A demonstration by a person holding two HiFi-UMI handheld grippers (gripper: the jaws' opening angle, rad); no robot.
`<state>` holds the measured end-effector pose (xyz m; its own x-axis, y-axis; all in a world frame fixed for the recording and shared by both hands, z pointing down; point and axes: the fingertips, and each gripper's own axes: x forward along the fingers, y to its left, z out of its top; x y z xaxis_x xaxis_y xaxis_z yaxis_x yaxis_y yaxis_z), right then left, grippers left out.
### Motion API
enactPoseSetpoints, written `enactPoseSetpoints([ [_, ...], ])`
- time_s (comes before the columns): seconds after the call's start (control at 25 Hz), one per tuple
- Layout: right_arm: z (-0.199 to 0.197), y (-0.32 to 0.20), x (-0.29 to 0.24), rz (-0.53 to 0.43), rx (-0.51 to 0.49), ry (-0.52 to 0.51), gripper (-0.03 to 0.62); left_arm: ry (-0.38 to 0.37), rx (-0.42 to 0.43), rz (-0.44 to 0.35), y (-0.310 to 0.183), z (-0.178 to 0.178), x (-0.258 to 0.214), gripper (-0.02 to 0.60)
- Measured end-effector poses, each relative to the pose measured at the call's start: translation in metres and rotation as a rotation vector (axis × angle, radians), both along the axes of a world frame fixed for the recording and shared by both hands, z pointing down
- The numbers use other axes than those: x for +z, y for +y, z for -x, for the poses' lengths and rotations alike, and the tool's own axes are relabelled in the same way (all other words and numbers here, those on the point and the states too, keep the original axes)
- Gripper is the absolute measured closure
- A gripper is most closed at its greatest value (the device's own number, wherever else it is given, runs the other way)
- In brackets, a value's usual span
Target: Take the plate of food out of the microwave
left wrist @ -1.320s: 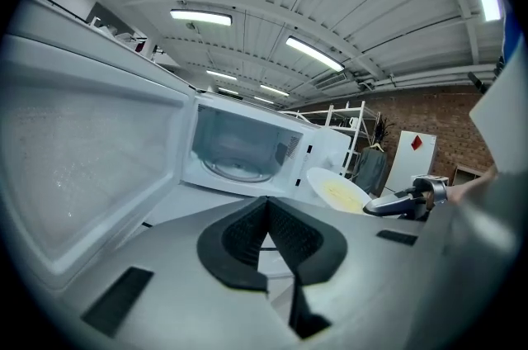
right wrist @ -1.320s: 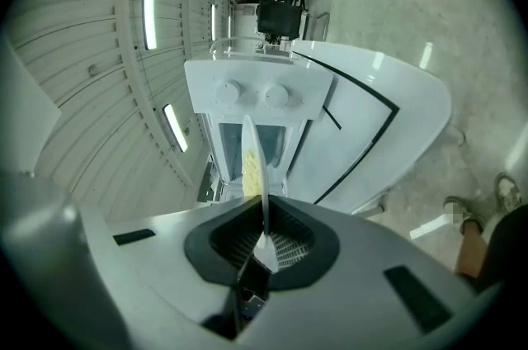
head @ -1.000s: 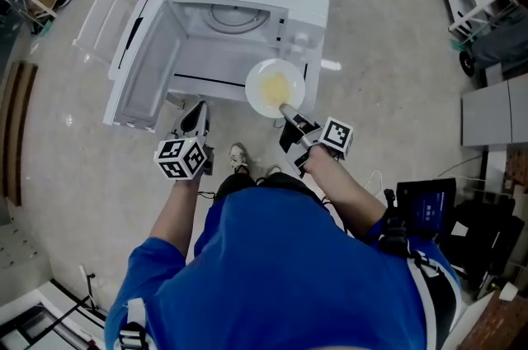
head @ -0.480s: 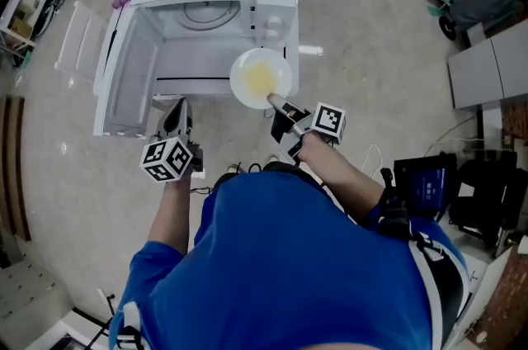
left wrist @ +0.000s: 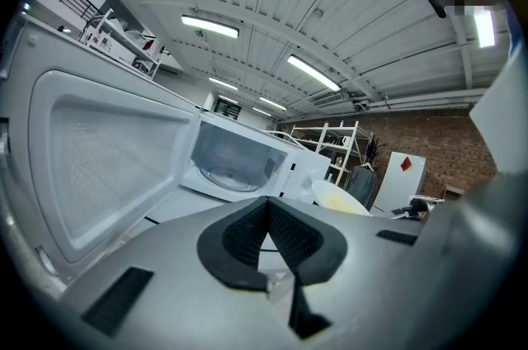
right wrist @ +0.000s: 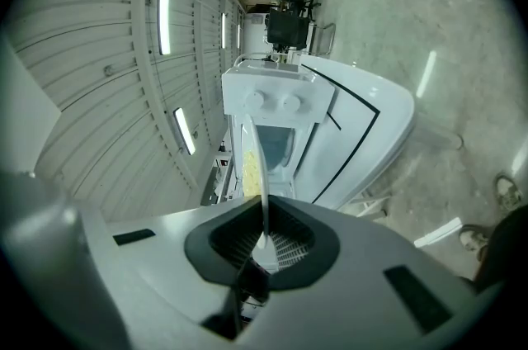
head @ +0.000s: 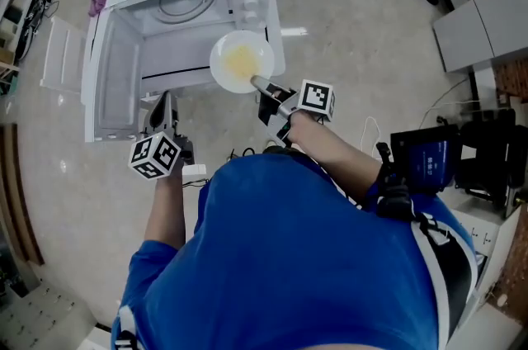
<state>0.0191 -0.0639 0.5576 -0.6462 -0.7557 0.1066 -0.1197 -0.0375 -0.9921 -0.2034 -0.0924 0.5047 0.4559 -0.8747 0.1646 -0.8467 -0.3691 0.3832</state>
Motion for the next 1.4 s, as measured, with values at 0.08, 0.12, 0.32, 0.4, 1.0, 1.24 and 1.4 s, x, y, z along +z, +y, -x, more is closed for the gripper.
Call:
enactPoseSetpoints([
  [0.08,0.001,0.000,-0.002,-0.003,0.005,0.000,0.576,0.002,0.005,-0.004,0.000,0.000,-0.001,0.571],
  [0.12,0.002,0.001,-0.003,-0.007,0.005,0.001,0.576,0.002,0.007,-0.004,0.000,0.001,-0.002,0.571],
  [0.32,0.010,0.002,-0.003,-0.018,0.008,0.006,0.576,0.006,0.017,-0.008,0.002,0.007,0.000,0.571],
  [0.4,0.012,0.002,-0.001,-0.019,0.010,0.011,0.576,0.009,0.020,-0.007,0.002,0.009,0.002,0.571],
  [1.0,0.013,0.004,0.001,0.009,0.019,-0.010,0.576,0.011,0.021,-0.002,0.003,0.010,0.002,0.571],
  [1.24,0.014,0.001,-0.004,-0.028,0.005,0.019,0.576,0.009,0.019,-0.004,0.002,0.010,0.001,0.571],
  [1.4,0.016,0.001,-0.005,-0.027,0.001,0.012,0.576,0.009,0.022,-0.005,0.002,0.009,0.000,0.571],
])
